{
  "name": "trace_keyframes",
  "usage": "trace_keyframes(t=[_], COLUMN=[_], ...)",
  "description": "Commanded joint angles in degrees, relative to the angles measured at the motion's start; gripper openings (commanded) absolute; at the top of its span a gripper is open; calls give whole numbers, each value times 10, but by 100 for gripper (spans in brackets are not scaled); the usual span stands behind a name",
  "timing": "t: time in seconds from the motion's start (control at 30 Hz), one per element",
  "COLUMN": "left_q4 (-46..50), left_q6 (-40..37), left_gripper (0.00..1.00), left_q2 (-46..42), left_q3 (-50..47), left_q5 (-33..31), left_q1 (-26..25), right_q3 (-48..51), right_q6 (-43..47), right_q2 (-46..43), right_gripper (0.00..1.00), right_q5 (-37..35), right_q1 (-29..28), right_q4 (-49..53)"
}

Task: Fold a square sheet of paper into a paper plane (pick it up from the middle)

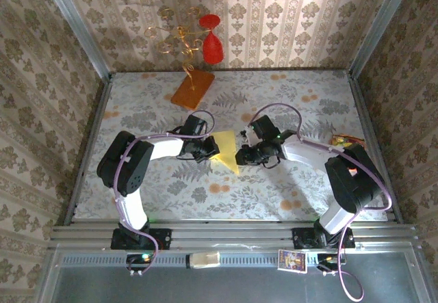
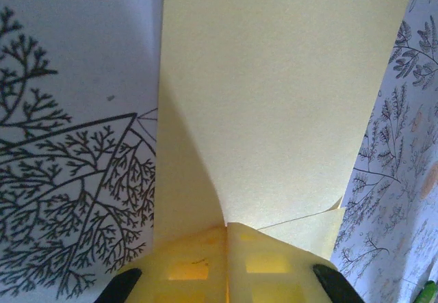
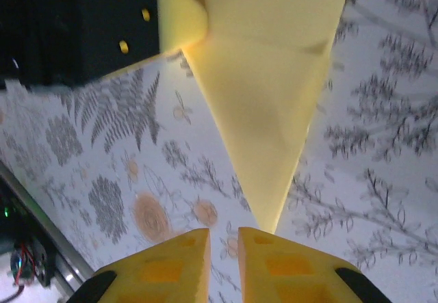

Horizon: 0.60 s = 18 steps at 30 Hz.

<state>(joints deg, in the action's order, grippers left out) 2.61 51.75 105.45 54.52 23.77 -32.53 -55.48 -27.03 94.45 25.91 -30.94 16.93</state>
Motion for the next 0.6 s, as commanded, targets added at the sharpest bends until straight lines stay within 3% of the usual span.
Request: trace_keyframes(t=[0.0, 0.57], left_q4=[64, 13], left_q6=[-16, -41], left_gripper=[8, 11], left_q2=[37, -9], left_q3=[-8, 24], left_q5=[-56, -8], left_q1=[-1, -2], right_q3=[-44, -110], right_q6=[-43, -53], right_q2=[51, 178], right_gripper=[20, 12], right_q5=[-46, -71], right_q1=[-9, -22], right_q4=[31, 78])
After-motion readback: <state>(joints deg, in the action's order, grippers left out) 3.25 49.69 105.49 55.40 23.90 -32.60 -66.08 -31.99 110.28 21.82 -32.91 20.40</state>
